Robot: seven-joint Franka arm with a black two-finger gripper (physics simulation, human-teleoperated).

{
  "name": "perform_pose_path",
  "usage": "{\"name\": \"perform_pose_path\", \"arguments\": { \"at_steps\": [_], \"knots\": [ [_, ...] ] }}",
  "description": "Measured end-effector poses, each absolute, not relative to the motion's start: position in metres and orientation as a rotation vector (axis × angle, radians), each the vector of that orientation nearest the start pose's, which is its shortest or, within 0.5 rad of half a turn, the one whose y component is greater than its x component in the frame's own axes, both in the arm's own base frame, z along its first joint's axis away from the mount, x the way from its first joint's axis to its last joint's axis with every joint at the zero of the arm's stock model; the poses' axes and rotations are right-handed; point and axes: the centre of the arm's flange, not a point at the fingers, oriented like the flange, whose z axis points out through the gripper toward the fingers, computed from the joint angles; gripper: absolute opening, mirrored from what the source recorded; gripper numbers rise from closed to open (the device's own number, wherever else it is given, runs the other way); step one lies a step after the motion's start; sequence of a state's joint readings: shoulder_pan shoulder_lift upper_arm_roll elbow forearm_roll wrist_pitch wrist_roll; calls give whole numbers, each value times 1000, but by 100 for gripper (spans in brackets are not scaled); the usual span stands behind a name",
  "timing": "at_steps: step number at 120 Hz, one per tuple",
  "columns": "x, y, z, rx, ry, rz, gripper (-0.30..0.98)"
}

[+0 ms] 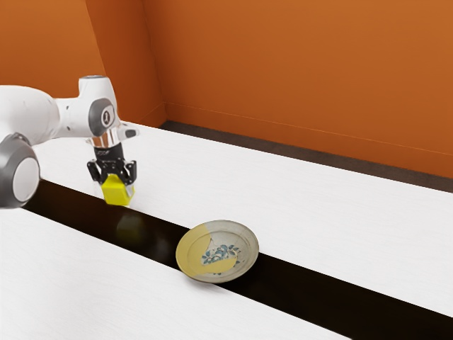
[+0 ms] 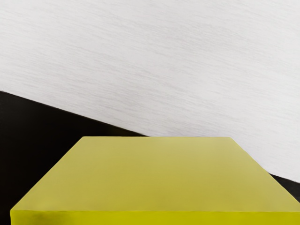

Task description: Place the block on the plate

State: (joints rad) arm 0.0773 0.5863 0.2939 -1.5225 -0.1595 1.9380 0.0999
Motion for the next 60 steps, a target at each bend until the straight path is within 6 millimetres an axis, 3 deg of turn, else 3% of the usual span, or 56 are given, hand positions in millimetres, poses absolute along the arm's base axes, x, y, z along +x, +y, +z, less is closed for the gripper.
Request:
{"name": "perform_pose_path", "arguments": {
  "at_steps": [13, 25, 37, 60],
  "knots": [
    [651, 206, 353, -3114, -460, 169, 38],
    [655, 181, 382, -3126, -396, 125, 38],
    [660, 140, 406, -3146, -294, 94, 38],
    [662, 45, 429, -3194, -44, 90, 38]
  ]
}}
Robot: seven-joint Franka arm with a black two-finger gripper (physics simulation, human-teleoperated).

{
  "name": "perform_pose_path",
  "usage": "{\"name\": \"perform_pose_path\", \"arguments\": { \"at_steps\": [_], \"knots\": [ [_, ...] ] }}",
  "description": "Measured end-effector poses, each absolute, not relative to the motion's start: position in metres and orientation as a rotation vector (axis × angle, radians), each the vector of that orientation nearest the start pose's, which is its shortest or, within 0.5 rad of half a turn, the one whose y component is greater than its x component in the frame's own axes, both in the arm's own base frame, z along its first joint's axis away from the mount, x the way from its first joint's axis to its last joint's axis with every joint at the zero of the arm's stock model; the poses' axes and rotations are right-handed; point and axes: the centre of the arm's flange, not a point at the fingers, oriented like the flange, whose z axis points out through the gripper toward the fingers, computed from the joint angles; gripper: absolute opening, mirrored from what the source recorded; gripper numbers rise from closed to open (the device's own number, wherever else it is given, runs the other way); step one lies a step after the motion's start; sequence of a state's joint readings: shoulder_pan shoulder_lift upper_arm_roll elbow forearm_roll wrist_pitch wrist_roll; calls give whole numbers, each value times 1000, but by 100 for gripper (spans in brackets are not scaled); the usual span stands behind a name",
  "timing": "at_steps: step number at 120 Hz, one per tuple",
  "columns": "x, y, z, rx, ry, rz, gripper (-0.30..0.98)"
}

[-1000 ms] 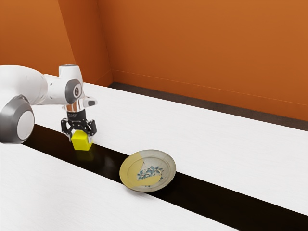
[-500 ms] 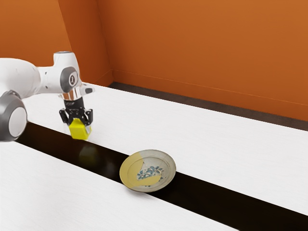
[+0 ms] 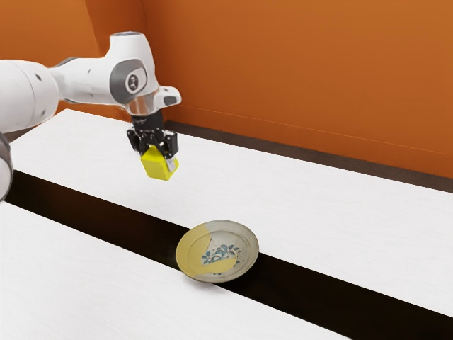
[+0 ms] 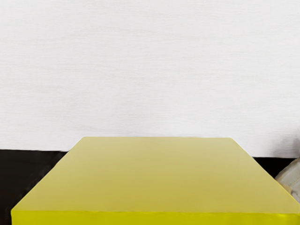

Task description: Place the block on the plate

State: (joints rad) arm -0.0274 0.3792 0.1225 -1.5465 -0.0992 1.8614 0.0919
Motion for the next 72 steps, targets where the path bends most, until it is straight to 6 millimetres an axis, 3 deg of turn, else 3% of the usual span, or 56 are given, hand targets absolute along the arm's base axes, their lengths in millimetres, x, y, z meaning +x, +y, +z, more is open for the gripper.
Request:
{"name": "perform_pose_path", "arguments": {
  "at_steps": [40, 61, 72],
  "knots": [
    [596, -55, 445, -3218, 226, 161, 38],
    [556, -85, 441, -3196, 322, 191, 38],
    [540, -103, 429, -3180, 376, 211, 38]
  ]
}}
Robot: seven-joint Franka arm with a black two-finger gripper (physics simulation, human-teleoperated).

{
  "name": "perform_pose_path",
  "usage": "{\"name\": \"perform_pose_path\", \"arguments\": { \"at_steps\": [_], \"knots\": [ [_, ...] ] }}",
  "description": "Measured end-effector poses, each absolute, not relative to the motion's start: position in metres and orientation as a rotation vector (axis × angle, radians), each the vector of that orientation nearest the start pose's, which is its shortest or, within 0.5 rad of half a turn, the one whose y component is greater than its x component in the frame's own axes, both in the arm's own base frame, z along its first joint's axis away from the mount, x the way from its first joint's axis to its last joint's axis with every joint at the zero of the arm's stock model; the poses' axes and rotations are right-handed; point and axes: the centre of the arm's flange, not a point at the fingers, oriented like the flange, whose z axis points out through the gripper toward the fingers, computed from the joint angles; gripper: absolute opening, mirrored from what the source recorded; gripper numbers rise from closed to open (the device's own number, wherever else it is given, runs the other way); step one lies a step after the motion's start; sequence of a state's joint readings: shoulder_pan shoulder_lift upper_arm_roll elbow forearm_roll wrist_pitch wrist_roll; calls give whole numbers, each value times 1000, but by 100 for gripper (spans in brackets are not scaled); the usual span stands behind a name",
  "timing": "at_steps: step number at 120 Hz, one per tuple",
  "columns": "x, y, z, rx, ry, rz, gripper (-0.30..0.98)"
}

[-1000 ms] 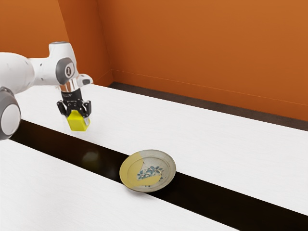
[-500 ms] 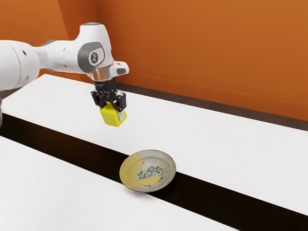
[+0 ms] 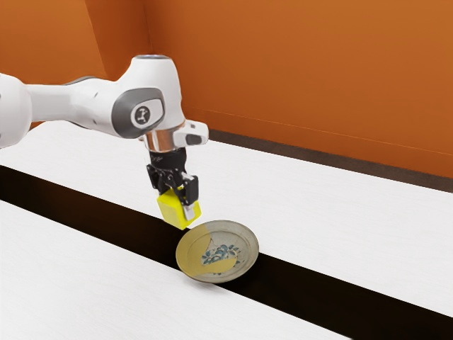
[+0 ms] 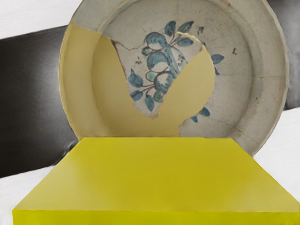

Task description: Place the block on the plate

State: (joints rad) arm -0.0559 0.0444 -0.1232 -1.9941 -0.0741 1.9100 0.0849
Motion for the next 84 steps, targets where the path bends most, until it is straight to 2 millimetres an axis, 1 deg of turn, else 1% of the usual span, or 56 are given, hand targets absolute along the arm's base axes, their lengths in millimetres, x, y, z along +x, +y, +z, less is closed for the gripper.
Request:
{"name": "perform_pose_path", "arguments": {
  "at_steps": [9, 17, 23, 37, 48, 64, 84],
  "knots": [
    [536, -113, 419, -3172, 404, 219, 38],
    [537, -114, 410, -3167, 411, 226, 38],
    [538, -109, 401, -3166, 397, 237, 38],
    [544, -90, 379, -3171, 340, 263, 38],
    [548, -88, 363, -3169, 333, 284, 38],
    [552, -89, 353, -3168, 335, 290, 38],
    [559, -92, 347, -3171, 338, 287, 38]
  ]
}}
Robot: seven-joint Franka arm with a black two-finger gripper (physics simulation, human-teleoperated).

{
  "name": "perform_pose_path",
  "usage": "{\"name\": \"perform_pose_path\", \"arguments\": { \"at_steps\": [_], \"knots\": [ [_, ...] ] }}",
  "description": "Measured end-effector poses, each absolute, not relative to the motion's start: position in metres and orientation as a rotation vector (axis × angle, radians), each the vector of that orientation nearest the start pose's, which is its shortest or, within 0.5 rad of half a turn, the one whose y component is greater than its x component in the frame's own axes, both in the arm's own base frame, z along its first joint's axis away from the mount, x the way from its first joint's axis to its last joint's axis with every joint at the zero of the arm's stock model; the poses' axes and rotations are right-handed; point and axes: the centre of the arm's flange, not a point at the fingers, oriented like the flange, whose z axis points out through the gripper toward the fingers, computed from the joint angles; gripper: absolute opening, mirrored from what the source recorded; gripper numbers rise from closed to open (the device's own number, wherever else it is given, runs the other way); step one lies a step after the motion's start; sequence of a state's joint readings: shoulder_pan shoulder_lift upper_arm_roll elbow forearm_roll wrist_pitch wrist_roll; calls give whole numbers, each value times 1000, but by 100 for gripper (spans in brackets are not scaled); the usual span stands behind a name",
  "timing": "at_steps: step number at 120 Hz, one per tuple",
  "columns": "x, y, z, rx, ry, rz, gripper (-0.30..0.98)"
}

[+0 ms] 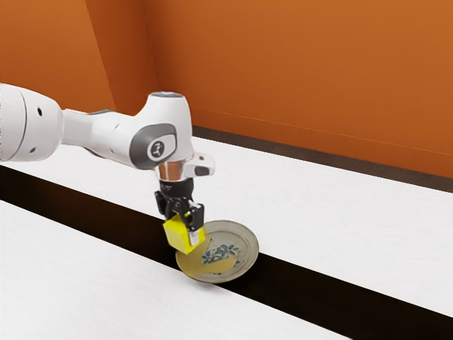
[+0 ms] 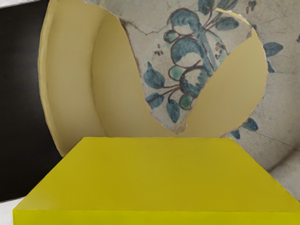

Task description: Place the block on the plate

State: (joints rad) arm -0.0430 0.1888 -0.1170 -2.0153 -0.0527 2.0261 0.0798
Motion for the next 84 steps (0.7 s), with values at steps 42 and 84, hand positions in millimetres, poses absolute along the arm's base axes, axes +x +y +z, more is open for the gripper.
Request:
{"name": "perform_pose_path", "arguments": {
  "at_steps": [42, 84],
  "knots": [
    [570, -100, 339, -3178, 349, 291, 38],
    [568, -108, 343, -3189, 376, 285, 60]
  ]
}}
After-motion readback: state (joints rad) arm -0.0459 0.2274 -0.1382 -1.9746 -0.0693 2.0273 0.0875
